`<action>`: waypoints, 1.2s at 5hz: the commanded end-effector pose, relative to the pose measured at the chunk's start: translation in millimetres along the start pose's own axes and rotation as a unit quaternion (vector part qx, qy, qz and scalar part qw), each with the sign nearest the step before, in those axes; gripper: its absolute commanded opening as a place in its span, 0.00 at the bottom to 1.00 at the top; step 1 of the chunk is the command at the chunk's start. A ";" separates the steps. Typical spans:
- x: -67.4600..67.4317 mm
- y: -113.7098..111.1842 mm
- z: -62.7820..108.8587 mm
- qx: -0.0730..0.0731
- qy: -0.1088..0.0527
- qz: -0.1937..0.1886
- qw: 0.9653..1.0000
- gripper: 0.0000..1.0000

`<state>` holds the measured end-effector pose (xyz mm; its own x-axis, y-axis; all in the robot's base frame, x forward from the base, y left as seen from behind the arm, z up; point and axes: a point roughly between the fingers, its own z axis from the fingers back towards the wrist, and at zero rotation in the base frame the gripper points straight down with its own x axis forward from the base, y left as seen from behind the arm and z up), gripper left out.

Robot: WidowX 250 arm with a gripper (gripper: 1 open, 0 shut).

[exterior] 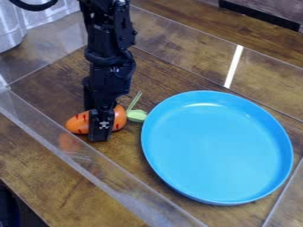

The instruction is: Put the carrot in the blue tray

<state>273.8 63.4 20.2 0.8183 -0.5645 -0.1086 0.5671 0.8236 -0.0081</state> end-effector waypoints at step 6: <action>-0.9 5.4 3.4 0.009 -0.080 0.018 0.997 0.00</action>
<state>275.3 65.5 18.1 0.8423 -0.5378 0.0352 0.5382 0.8428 -0.0010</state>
